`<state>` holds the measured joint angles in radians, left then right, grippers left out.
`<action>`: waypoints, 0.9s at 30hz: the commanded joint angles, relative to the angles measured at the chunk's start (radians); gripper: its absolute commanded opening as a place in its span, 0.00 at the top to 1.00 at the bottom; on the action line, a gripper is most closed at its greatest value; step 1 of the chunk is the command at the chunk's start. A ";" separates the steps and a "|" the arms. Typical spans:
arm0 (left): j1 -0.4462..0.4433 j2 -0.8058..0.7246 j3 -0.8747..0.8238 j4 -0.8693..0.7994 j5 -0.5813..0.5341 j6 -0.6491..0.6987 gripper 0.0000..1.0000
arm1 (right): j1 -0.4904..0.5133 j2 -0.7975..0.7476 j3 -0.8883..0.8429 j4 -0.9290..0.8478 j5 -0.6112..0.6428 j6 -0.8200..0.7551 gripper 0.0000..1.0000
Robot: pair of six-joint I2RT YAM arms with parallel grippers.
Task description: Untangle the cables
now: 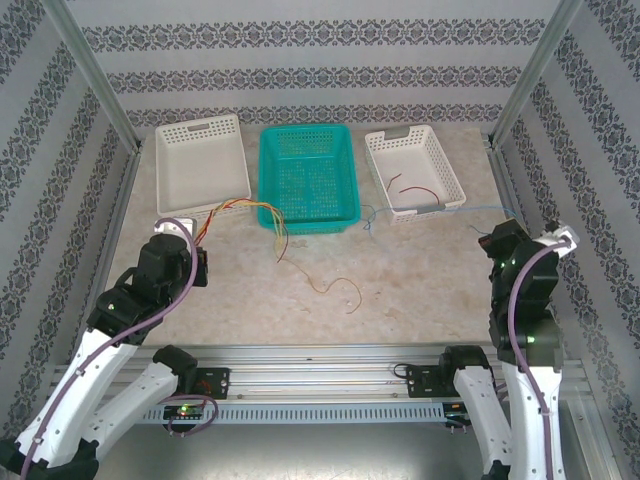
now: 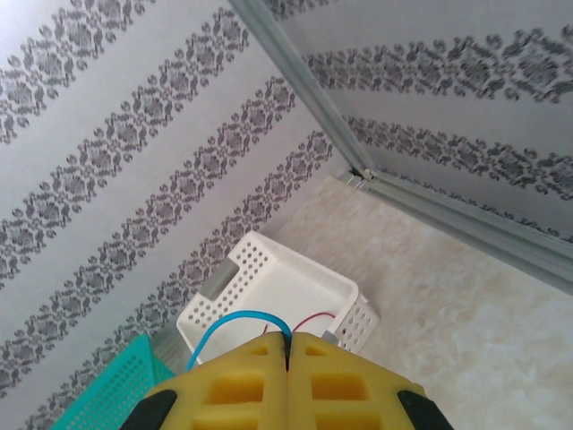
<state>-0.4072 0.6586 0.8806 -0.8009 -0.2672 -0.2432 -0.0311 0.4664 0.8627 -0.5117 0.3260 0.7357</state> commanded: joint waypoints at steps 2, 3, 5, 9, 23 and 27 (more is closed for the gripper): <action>0.021 -0.028 0.001 -0.001 -0.074 -0.028 1.00 | -0.010 -0.030 0.017 -0.049 0.108 0.029 1.00; 0.024 -0.039 0.003 -0.005 -0.107 -0.035 1.00 | -0.009 -0.036 0.018 -0.061 0.130 0.029 1.00; 0.032 -0.076 -0.002 0.000 -0.142 -0.041 1.00 | -0.009 -0.058 0.005 -0.057 0.151 0.032 1.00; 0.039 -0.122 -0.010 0.004 -0.188 -0.047 1.00 | -0.008 -0.071 -0.004 -0.083 0.173 0.058 1.00; 0.040 -0.170 0.005 0.025 -0.162 -0.054 1.00 | -0.010 -0.026 0.004 -0.070 0.052 0.062 1.00; 0.040 -0.102 0.026 0.054 -0.012 -0.074 1.00 | -0.009 0.091 -0.003 0.066 -0.262 0.028 1.00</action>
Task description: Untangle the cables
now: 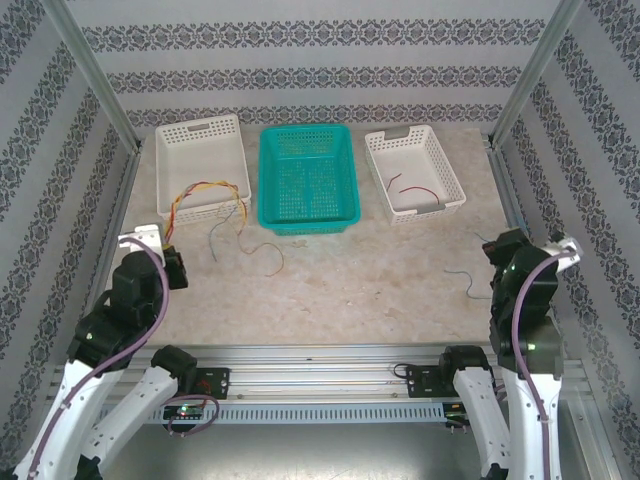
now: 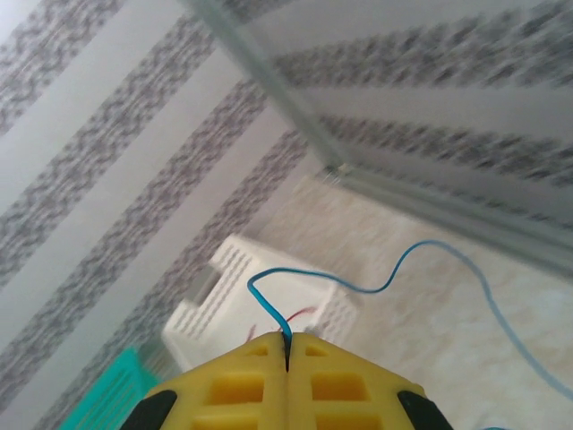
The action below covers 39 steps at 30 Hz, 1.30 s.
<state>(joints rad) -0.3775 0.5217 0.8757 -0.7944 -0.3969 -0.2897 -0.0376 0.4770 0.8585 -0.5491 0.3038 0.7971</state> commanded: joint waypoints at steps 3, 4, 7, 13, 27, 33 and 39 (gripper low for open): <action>0.010 0.087 0.038 0.079 0.219 -0.052 1.00 | 0.003 0.192 0.028 0.122 -0.442 -0.029 1.00; 0.010 0.098 0.035 0.090 0.244 -0.063 1.00 | 0.017 0.210 0.021 0.141 -0.472 -0.020 1.00; 0.007 0.122 0.034 0.117 0.305 -0.074 1.00 | 0.091 0.203 0.002 0.185 -0.452 -0.032 1.00; -0.016 0.168 0.042 0.155 0.389 -0.076 1.00 | 0.332 0.253 0.035 0.201 -0.426 -0.105 1.00; -0.099 0.186 0.065 0.160 0.425 -0.008 1.00 | 0.654 0.434 0.231 0.229 -0.385 -0.254 1.00; -0.100 0.165 0.013 0.088 0.433 0.039 1.00 | 0.692 0.620 0.543 0.084 -0.441 -0.345 1.00; -0.100 0.122 -0.034 0.075 0.459 0.069 1.00 | 0.735 0.835 0.918 -0.038 -0.442 -0.422 1.00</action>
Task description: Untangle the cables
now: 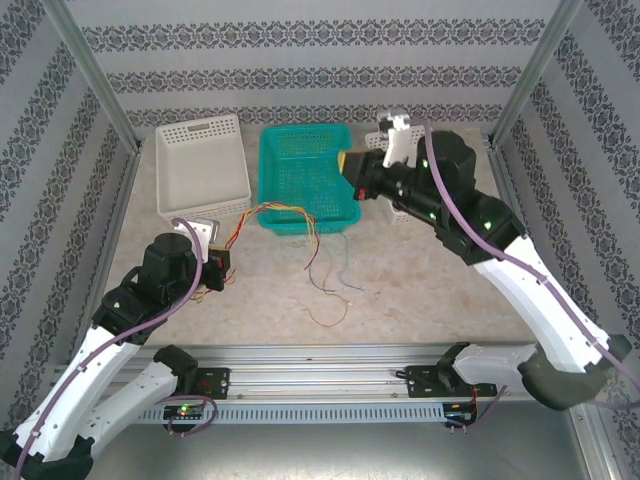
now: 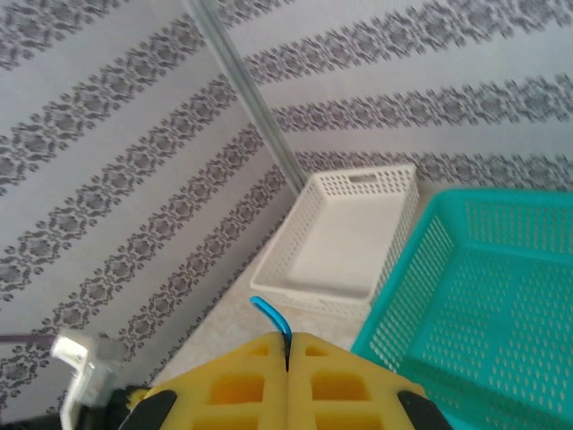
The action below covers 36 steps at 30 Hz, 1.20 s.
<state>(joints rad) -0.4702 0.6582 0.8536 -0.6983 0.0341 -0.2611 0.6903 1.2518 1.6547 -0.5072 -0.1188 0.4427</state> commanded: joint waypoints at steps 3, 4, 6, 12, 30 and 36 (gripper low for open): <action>-0.011 0.004 -0.022 -0.031 0.013 0.044 1.00 | 0.019 0.181 0.337 -0.145 -0.035 -0.090 1.00; -0.011 0.011 -0.018 -0.034 0.012 0.045 1.00 | 0.024 0.228 0.418 -0.166 -0.047 -0.102 1.00; -0.012 0.006 -0.023 -0.025 0.016 0.045 1.00 | 0.036 0.329 0.593 -0.225 -0.057 -0.118 1.00; -0.027 0.011 -0.034 -0.016 0.034 0.046 1.00 | 0.038 0.746 1.280 -0.422 -0.154 -0.120 1.00; -0.085 0.038 -0.037 -0.011 0.076 0.060 1.00 | -0.045 1.134 1.262 0.193 -0.570 0.222 1.00; -0.086 0.038 -0.037 -0.011 0.085 0.060 1.00 | -0.049 1.266 1.246 0.237 -0.576 0.256 1.00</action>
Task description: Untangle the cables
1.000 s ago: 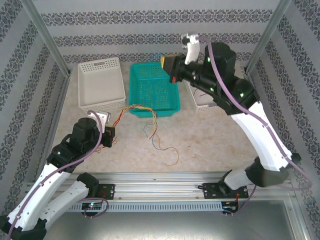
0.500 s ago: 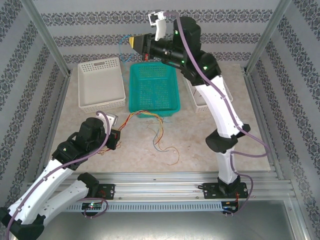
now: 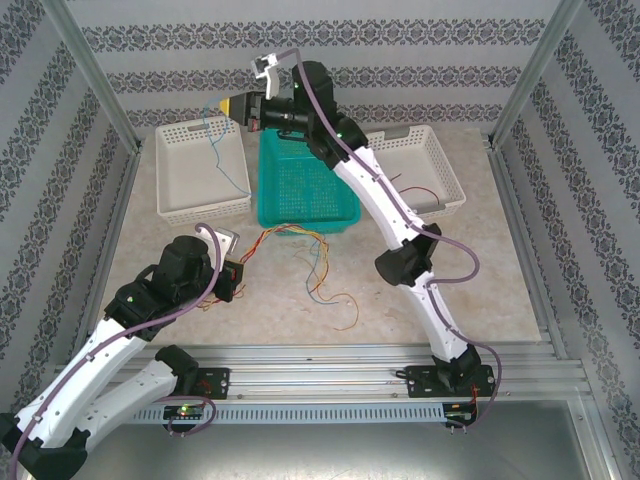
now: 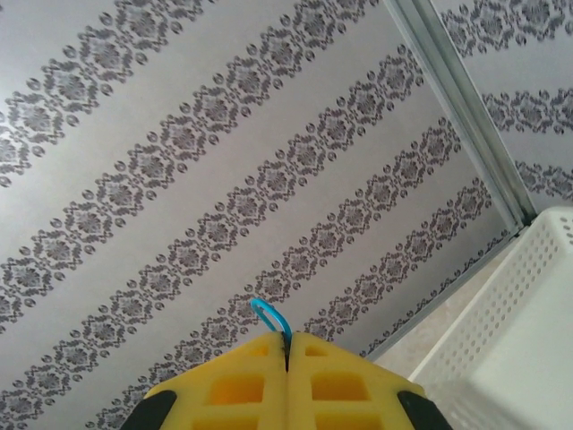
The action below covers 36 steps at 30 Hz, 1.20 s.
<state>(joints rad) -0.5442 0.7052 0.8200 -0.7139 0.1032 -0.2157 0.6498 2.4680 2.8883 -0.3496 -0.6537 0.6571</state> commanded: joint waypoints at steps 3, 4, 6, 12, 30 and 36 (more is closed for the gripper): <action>-0.014 -0.011 -0.003 0.004 0.019 0.015 1.00 | -0.020 0.121 0.014 0.104 -0.030 0.067 1.00; -0.013 -0.013 -0.003 0.005 0.020 0.015 1.00 | -0.022 0.138 0.013 0.103 -0.020 0.068 1.00; -0.013 -0.015 -0.004 0.004 0.024 0.016 1.00 | -0.026 0.179 0.013 0.102 -0.021 0.067 1.00; -0.013 -0.018 -0.002 0.004 0.032 0.016 1.00 | -0.021 0.261 0.004 0.071 -0.027 0.070 1.00; -0.026 -0.035 -0.004 -0.006 0.009 0.013 1.00 | -0.023 0.125 -0.045 -0.167 0.043 -0.093 0.43; -0.038 -0.033 -0.002 -0.010 -0.011 0.009 1.00 | -0.021 -0.067 -0.104 -0.267 0.062 -0.182 0.26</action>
<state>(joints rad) -0.5694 0.6827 0.8200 -0.7147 0.1104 -0.2153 0.6254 2.5710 2.7949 -0.5747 -0.6029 0.5533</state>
